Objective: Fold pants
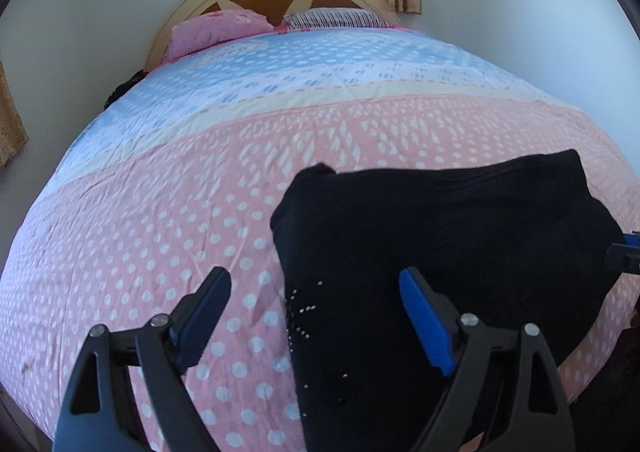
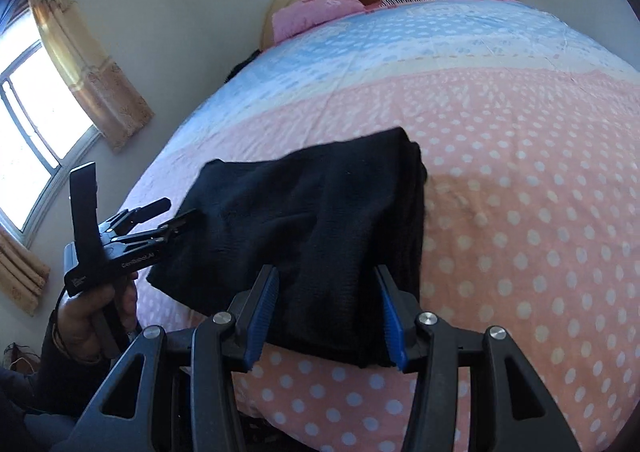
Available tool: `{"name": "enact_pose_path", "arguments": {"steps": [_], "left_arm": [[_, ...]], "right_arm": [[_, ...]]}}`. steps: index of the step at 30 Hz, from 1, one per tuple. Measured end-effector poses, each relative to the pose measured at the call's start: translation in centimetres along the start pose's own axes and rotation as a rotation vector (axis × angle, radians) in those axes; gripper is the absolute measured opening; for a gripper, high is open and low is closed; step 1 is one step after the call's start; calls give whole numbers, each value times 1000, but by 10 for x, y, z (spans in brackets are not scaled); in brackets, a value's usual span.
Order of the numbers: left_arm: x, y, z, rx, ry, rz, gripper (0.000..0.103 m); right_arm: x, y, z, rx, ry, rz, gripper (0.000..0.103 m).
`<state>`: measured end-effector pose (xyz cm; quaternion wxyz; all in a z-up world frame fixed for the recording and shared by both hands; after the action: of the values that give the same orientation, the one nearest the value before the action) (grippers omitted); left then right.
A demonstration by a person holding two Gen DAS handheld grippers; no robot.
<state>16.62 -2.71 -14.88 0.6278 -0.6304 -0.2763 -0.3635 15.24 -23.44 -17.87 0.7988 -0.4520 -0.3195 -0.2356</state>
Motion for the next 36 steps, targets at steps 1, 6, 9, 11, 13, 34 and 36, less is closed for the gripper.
{"name": "enact_pose_path", "arguments": {"steps": [1, 6, 9, 11, 13, 34, 36], "left_arm": [[-2, 2, 0, -7, -10, 4, 89], [-5, 1, -4, -2, -1, 2, 95], [-3, 2, -4, -6, -5, 4, 95], [-3, 3, -5, -7, -5, 6, 95], [-2, 3, -6, -11, -4, 8, 95], [-5, 3, -4, -28, -16, 30, 102], [-4, 1, -5, -30, -14, 28, 102]], "right_arm": [[-1, 0, -2, 1, -1, 0, 50], [1, -2, 5, -39, -72, -2, 50], [22, -16, -1, -112, -58, -82, 50], [39, -22, 0, -122, -39, -137, 50], [54, -19, 9, -66, -31, -167, 50], [36, 27, 1, 85, 101, -64, 50], [29, 16, 11, 84, 47, -66, 50]]}}
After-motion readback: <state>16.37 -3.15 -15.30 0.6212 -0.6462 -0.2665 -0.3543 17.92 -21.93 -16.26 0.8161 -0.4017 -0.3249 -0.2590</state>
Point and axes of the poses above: each gripper's, at about its wrist camera, not at the fingertips, and y roughly the way its jaws point, z to its left, x to its top, the point moved 4 cm from there along y, roughly the way its jaws point, and after that the axes turned 11 degrees about -z, right-handed, at the moved point
